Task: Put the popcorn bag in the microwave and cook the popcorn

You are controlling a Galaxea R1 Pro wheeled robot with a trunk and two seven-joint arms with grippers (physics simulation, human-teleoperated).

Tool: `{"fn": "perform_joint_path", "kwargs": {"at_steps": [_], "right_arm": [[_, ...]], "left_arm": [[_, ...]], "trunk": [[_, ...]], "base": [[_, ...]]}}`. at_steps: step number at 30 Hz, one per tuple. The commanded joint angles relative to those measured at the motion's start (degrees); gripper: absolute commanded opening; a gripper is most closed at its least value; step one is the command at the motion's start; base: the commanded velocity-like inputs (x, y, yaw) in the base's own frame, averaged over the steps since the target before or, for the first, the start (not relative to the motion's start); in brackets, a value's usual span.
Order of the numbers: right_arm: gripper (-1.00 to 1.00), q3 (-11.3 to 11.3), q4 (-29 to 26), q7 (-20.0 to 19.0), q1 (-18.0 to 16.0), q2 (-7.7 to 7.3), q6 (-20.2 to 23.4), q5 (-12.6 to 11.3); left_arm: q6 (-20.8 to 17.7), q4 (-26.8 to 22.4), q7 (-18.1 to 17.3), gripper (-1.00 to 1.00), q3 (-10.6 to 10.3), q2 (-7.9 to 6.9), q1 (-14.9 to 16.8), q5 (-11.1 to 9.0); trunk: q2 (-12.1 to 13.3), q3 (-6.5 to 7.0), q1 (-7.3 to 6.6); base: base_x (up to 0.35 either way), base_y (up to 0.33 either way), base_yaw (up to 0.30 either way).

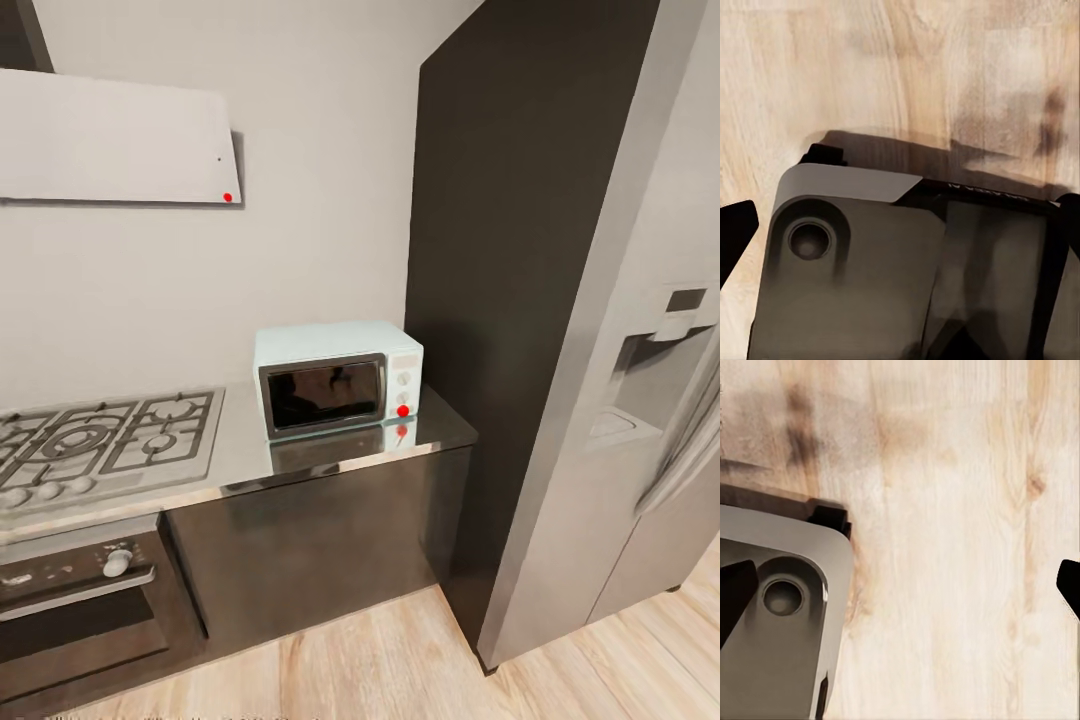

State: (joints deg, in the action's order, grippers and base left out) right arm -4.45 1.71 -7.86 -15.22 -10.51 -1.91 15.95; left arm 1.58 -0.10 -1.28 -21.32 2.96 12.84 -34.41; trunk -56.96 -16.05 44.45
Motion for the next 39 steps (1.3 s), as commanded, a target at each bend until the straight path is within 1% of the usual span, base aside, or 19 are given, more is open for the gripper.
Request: {"fn": "perform_joint_path", "kwargs": {"at_steps": [1, 33, 39], "right_arm": [[1.00, -0.47, 0.14, -0.12, -0.07, -0.04, -0.20, 0.48], [1.00, -0.47, 0.15, 0.03, -0.07, 0.06, -0.77, 0.43], [1.00, -0.47, 0.14, 0.04, -0.07, -0.05, -0.81, 0.37]], "left_arm": [[0.17, 0.10, -0.12, 1.00, -0.48, 0.02, 0.04, -0.57], [0.17, 0.10, -0.04, 1.00, -0.48, 0.12, -0.01, -0.57], [0.17, 0.10, -0.04, 1.00, -0.48, 0.12, -0.01, -0.57]], "trunk": [[-0.05, -0.07, 0.00], [-0.05, -0.07, 0.00], [-0.05, -0.07, 0.00]], "base": [[0.000, 0.000, 0.259], [0.000, 0.000, 0.268], [0.000, 0.000, 0.045]]}}
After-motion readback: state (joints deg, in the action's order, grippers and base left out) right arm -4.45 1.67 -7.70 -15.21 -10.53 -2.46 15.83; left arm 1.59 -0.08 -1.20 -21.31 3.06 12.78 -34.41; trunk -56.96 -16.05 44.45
